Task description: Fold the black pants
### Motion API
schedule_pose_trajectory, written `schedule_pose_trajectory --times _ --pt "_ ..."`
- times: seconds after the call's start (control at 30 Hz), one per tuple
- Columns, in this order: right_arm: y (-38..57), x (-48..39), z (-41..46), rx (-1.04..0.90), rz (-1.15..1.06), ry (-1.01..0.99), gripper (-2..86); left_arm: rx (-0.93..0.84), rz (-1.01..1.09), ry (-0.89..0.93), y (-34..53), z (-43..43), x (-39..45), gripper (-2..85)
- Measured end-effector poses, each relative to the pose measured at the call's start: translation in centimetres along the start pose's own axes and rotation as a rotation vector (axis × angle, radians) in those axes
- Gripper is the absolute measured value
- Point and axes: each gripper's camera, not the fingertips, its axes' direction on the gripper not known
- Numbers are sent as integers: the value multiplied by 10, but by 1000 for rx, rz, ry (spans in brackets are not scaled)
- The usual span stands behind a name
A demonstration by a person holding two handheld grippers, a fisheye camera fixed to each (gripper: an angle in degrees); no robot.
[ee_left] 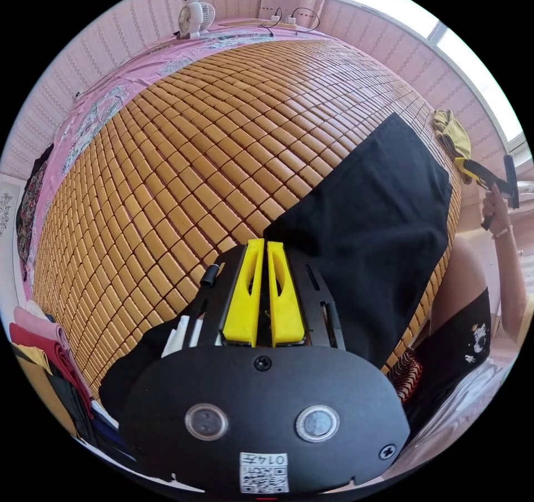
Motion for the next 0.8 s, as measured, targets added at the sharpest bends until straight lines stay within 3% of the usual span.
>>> schedule_pose_trajectory --times 0.2,0.37,0.47,0.8 --pt "40 35 21 -25 166 -118 88 6 -30 35 0 -5 -12 -9" --pt "25 23 68 -91 137 -57 33 4 -22 5 0 -14 -13 -9" --pt "35 17 58 -27 111 -62 16 30 6 -6 4 -26 -11 -10" --pt "50 22 108 -44 152 49 35 12 -14 8 20 -40 -27 -10"
